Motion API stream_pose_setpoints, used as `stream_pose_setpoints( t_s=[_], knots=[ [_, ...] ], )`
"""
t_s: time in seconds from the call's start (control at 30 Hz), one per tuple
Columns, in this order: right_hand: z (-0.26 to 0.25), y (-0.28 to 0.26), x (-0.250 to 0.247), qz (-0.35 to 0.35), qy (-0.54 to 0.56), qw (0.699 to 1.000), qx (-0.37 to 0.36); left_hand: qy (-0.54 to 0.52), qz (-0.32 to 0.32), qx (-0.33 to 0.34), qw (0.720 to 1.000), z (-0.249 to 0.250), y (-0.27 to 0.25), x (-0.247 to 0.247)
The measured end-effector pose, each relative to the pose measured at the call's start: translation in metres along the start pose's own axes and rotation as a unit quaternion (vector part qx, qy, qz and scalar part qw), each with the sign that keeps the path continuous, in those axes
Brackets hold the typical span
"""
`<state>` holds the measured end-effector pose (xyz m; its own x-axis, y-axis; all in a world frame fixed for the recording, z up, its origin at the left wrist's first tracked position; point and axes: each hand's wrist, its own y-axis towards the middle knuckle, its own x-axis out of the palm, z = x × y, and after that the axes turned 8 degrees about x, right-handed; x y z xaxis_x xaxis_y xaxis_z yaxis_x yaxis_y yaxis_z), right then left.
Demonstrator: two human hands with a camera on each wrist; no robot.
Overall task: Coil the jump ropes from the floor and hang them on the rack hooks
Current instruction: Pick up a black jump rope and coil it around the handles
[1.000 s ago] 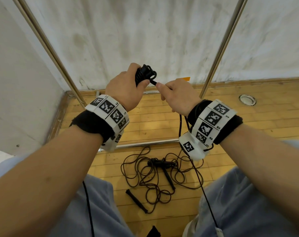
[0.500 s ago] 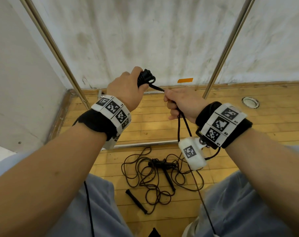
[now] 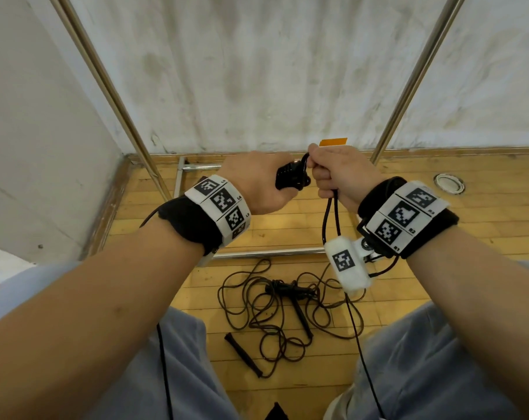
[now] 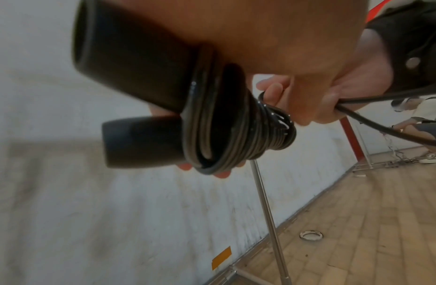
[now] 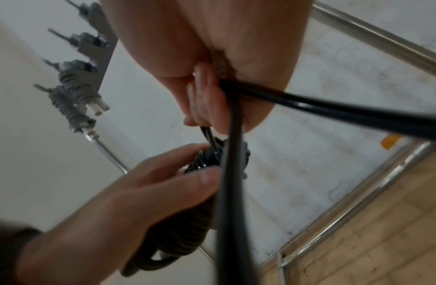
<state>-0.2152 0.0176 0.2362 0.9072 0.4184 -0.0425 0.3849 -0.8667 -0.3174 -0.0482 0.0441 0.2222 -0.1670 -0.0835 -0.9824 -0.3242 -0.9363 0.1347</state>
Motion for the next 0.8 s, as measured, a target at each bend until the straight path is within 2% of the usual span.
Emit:
stream_pose_setpoints(
  t_s=[0.13,0.23,0.37,0.47,0.6,0.8],
  knots=[
    [0.002,0.002,0.000,0.034,-0.120,0.992,-0.033,-0.011,-0.018,0.006,1.000,0.004,0.000,0.000],
    [0.000,0.002,-0.002,0.080,-0.231,0.966,-0.081,-0.044,-0.001,0.013,0.999,0.005,-0.002,-0.001],
    [0.000,0.003,-0.008,0.124,-0.270,0.948,-0.117,-0.091,0.016,0.053,0.994,0.007,-0.008,-0.006],
    [0.003,0.006,-0.007,0.117,-0.232,0.958,-0.118,-0.125,0.029,0.081,0.988,0.009,-0.011,-0.008],
    [0.003,0.007,-0.010,0.087,-0.137,0.982,-0.094,-0.203,0.084,0.082,0.972,0.015,-0.015,-0.010],
    [0.005,0.008,-0.003,0.064,-0.035,0.996,-0.045,-0.327,0.146,-0.022,0.934,0.022,-0.012,-0.014]
  ],
)
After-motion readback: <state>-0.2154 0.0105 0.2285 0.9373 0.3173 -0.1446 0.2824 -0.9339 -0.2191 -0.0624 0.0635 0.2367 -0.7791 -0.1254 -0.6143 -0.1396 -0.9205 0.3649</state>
